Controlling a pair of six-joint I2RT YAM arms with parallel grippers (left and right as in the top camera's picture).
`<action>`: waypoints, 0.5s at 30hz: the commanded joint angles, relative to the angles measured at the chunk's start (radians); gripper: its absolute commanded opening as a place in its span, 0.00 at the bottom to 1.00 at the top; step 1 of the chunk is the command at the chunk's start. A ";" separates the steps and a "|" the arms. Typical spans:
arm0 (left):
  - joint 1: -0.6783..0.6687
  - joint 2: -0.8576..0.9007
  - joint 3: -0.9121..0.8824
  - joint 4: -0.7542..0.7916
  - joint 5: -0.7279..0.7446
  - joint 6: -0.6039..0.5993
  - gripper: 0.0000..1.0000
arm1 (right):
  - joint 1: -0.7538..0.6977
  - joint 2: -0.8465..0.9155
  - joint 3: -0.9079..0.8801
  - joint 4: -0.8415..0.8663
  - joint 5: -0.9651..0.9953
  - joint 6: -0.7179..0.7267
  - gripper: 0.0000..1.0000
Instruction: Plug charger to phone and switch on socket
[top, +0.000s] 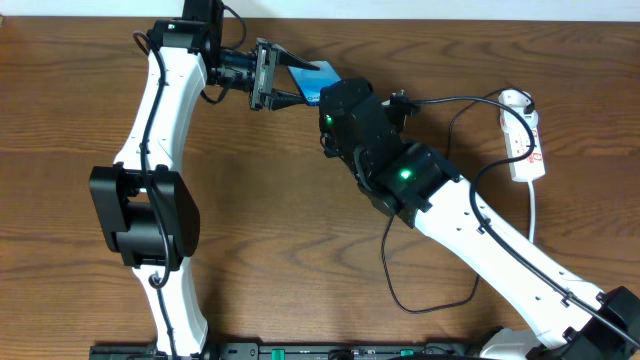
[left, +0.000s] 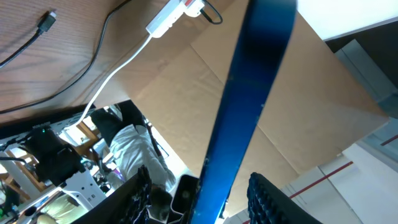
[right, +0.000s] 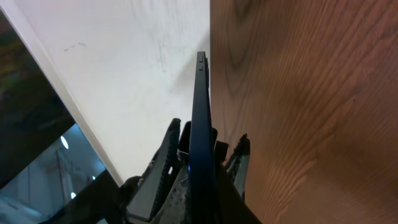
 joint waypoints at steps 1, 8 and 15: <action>-0.001 -0.034 0.021 0.002 0.019 -0.007 0.47 | 0.008 -0.015 0.027 0.010 0.034 0.014 0.02; -0.001 -0.034 0.021 0.001 0.020 -0.010 0.34 | 0.008 -0.015 0.027 0.014 0.033 0.014 0.02; -0.001 -0.034 0.021 0.001 0.020 -0.010 0.25 | 0.010 -0.015 0.027 0.037 -0.003 0.014 0.02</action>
